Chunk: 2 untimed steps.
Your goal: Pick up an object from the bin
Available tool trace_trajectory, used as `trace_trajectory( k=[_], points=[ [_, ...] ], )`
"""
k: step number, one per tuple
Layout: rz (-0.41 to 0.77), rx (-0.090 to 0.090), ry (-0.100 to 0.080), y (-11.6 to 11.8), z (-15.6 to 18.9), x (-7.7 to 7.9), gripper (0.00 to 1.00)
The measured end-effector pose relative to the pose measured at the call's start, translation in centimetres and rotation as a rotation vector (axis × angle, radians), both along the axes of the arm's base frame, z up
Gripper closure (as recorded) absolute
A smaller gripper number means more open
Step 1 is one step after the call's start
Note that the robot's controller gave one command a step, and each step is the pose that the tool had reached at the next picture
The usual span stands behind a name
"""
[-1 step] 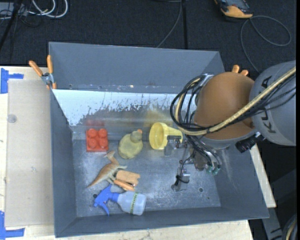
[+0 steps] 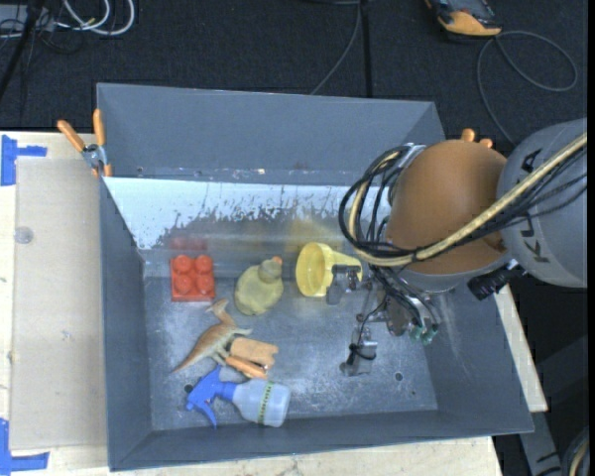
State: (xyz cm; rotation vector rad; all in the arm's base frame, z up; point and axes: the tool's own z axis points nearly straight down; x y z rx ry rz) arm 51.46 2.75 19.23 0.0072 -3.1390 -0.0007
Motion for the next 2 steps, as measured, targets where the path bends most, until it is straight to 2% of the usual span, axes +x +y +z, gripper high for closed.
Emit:
trace_trajectory(
  k=[1, 2],
  points=[
    [0.032, -0.001, 0.0, 4.6, -4.4, -0.6, 0.0],
    [0.191, 0.003, 0.009, 7.4, -7.4, -1.6, 0.0]
  ],
)
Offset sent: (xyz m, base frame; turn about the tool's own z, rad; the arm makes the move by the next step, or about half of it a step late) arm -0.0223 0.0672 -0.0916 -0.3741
